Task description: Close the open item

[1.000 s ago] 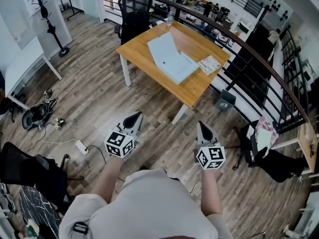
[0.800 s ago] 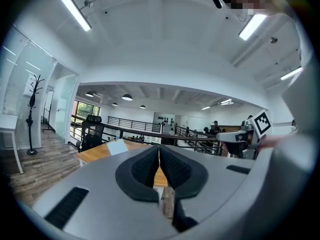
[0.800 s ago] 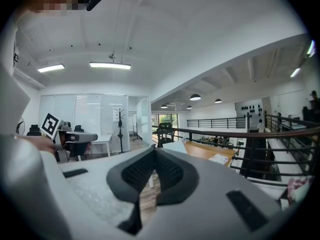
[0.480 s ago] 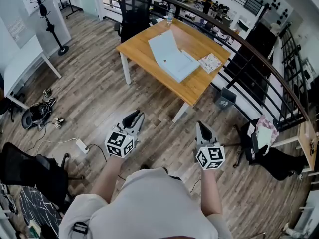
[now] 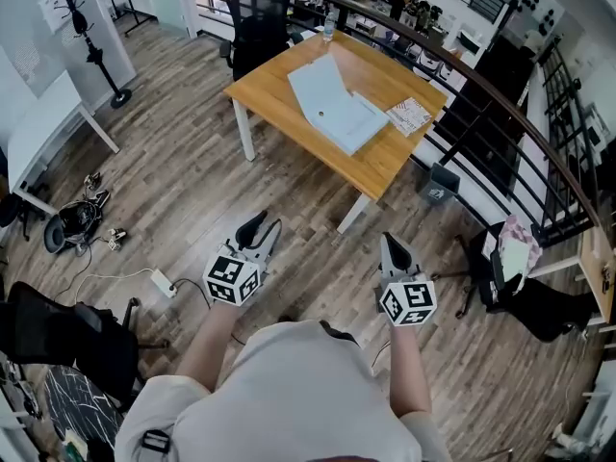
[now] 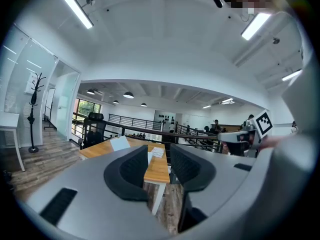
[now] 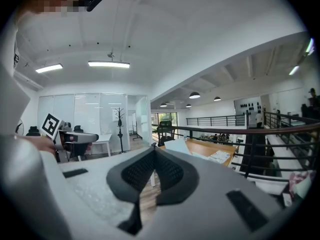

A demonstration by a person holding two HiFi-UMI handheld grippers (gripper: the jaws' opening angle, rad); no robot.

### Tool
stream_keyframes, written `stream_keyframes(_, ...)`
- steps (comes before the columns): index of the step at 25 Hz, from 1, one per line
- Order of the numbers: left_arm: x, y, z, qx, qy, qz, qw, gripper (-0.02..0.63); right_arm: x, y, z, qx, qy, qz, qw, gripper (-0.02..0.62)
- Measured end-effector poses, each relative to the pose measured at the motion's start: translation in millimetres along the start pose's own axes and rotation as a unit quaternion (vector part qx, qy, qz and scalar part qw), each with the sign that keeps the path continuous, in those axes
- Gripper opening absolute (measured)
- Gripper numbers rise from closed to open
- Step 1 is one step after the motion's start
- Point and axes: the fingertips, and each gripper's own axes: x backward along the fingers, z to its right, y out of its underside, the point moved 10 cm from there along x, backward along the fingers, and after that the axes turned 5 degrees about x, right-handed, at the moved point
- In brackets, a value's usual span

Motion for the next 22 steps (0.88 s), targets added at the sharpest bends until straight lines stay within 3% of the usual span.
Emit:
stream_keyframes(11, -4, 3, -29, 0.006, -0.001, -0.015, 0.9999, 0.132, -23, 7, -13, -0.007, 0.0, -0.01, 1.0, 0.003)
stream_keyframes(22, -68, -3, -52, 0.005, -0.016, -0.015, 0.9997, 0.13, -89, 10, 39, -0.015, -0.01, -0.014, 1.0, 0.002)
